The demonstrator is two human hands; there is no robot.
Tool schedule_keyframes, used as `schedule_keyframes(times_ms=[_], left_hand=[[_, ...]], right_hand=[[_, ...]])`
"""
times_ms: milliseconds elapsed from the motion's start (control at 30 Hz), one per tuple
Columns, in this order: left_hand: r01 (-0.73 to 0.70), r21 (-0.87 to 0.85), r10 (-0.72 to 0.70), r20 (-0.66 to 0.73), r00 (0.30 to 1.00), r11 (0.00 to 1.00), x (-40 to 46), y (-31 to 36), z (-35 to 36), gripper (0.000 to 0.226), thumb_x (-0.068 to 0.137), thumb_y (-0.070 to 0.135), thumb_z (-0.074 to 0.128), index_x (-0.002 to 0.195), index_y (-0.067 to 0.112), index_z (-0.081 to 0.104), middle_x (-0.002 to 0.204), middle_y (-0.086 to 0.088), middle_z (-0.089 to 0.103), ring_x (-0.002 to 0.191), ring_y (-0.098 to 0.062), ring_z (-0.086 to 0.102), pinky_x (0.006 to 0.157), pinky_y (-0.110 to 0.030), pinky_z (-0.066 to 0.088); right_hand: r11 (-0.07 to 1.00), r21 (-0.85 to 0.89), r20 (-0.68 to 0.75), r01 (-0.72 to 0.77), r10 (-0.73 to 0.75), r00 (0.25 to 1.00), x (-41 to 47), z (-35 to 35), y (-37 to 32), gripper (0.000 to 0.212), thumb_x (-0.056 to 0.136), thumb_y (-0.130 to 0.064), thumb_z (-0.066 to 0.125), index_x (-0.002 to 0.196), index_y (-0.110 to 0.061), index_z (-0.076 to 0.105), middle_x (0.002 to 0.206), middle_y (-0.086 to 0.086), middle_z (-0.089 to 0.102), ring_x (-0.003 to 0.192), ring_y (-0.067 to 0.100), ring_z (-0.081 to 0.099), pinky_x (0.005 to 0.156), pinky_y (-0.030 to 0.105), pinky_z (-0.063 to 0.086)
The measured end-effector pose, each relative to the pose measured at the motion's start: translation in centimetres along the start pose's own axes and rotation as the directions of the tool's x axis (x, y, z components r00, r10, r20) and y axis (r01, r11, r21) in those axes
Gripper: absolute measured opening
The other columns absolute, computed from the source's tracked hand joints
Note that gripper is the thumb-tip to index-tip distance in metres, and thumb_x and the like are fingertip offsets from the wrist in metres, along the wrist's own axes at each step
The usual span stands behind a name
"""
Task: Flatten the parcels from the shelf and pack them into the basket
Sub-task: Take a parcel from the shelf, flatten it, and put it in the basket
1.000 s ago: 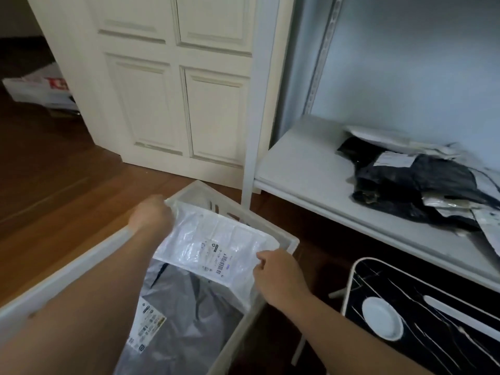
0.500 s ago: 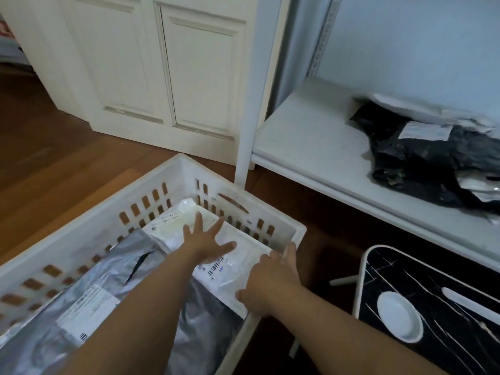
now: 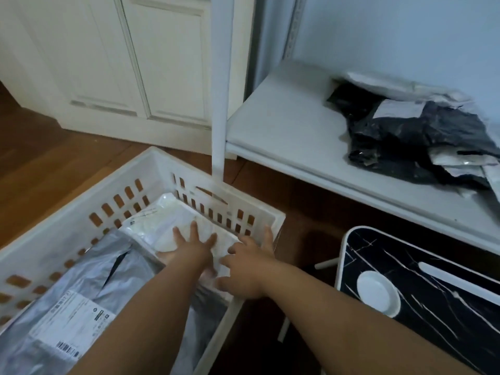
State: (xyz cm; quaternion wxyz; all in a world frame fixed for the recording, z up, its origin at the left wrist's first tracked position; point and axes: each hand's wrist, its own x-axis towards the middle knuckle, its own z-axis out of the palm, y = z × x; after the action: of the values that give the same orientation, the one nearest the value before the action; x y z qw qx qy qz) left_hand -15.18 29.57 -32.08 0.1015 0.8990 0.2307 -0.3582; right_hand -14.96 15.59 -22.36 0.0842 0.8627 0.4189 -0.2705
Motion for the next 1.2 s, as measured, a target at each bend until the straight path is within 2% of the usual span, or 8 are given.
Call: schedule_keyframes(times_ms=[133, 200, 300, 433, 633, 800, 933, 1200], left_hand=[[-0.069, 0.031, 0.074, -0.199, 0.977, 0.997, -2.1, 2.2, -3.2, 0.082, 0.087, 0.052, 0.059, 0.151, 0.039, 0.008, 0.158, -0.002, -0.022, 0.145, -0.040, -0.011, 0.109, -0.067, 0.017], [-0.118, -0.036, 0.096, -0.373, 0.923, 0.992, -3.2, 2.8, -5.4, 0.060, 0.091, 0.041, 0.055, 0.145, 0.027, 0.034, 0.159, -0.008, 0.009, 0.142, -0.037, 0.020, 0.108, -0.055, 0.034], [-0.217, -0.134, 0.076, -0.658, 0.749, 0.967, -6.6, 5.7, -9.1, 0.029, 0.090, 0.025, 0.052, 0.116, 0.012, 0.059, 0.112, -0.008, 0.052, 0.104, -0.030, 0.058, 0.085, -0.042, 0.051], [-0.326, -0.104, 0.124, -0.783, 0.610, 0.940, -11.3, 11.1, -11.7, 0.024, 0.092, 0.025, 0.051, 0.099, 0.005, 0.063, 0.088, -0.006, 0.047, 0.090, -0.030, 0.059, 0.070, -0.034, 0.043], [-0.598, -0.088, 0.355, -0.732, 0.581, 0.797, -16.6, 21.9, -12.0, 0.030, 0.093, 0.029, 0.054, 0.116, 0.012, 0.063, 0.121, -0.010, 0.054, 0.102, -0.026, 0.058, 0.084, -0.032, 0.044], [-0.754, -0.310, 0.540, -0.547, 0.640, 0.579, -19.5, 31.0, -9.6, 0.021, 0.091, 0.031, 0.060, 0.109, 0.023, 0.067, 0.113, 0.004, 0.064, 0.102, -0.013, 0.058, 0.085, -0.024, 0.042], [-0.574, -0.745, 0.579, -0.316, 0.752, 0.340, -21.7, 37.5, -7.0, 0.018, 0.093, 0.022, 0.060, 0.110, 0.023, 0.065, 0.108, 0.000, 0.064, 0.098, -0.015, 0.061, 0.086, -0.031, 0.052], [-0.213, -0.966, 0.531, -0.105, 0.841, 0.146, -22.5, 45.5, -3.1, 0.039, 0.093, 0.010, 0.060, 0.131, 0.009, 0.054, 0.117, -0.010, 0.061, 0.106, -0.022, 0.060, 0.090, -0.032, 0.052]], right_hand=[[0.937, 0.349, -0.260, 0.017, 0.079, 0.962, -3.6, -0.2, 3.3, 0.053, 0.096, -0.043, 0.045, 0.145, -0.025, 0.039, 0.151, 0.001, 0.033, 0.142, 0.020, 0.018, 0.118, 0.041, 0.009], [0.918, 0.396, -0.332, -0.023, 0.166, 0.928, -6.1, -0.1, 5.5, 0.051, 0.098, -0.034, 0.047, 0.146, -0.023, 0.037, 0.151, 0.001, 0.032, 0.141, 0.019, 0.019, 0.116, 0.038, 0.020], [0.908, 0.387, -0.362, -0.159, 0.308, 0.880, -11.1, -0.4, 10.1, 0.052, 0.098, -0.035, 0.048, 0.147, -0.022, 0.036, 0.155, 0.003, 0.028, 0.144, 0.019, 0.017, 0.116, 0.037, 0.022], [0.835, 0.423, -0.340, -0.352, 0.506, 0.792, -18.0, 0.1, 16.1, 0.046, 0.096, -0.038, 0.050, 0.139, -0.019, 0.050, 0.149, 0.004, 0.037, 0.140, 0.020, 0.027, 0.113, 0.036, 0.029], [0.636, 0.493, -0.291, -0.593, 0.763, 0.577, -28.8, 3.1, 23.0, 0.047, 0.096, -0.041, 0.049, 0.139, -0.023, 0.049, 0.147, 0.006, 0.037, 0.138, 0.023, 0.028, 0.109, 0.034, 0.035], [0.560, 0.543, -0.245, -0.626, 0.819, 0.520, -32.5, 4.9, 26.2, 0.050, 0.097, -0.043, 0.047, 0.144, -0.026, 0.043, 0.155, 0.006, 0.022, 0.143, 0.025, 0.016, 0.112, 0.038, 0.031], [0.548, 0.588, -0.205, -0.595, 0.812, 0.546, -33.1, 7.7, 27.3, 0.050, 0.096, -0.042, 0.048, 0.143, -0.024, 0.044, 0.155, 0.006, 0.022, 0.143, 0.024, 0.017, 0.113, 0.036, 0.029], [0.473, 0.736, -0.163, -0.485, 0.819, 0.550, -34.9, 13.9, 28.7, 0.048, 0.097, -0.046, 0.047, 0.139, -0.022, 0.050, 0.153, 0.003, 0.027, 0.142, 0.019, 0.021, 0.114, 0.030, 0.027]])
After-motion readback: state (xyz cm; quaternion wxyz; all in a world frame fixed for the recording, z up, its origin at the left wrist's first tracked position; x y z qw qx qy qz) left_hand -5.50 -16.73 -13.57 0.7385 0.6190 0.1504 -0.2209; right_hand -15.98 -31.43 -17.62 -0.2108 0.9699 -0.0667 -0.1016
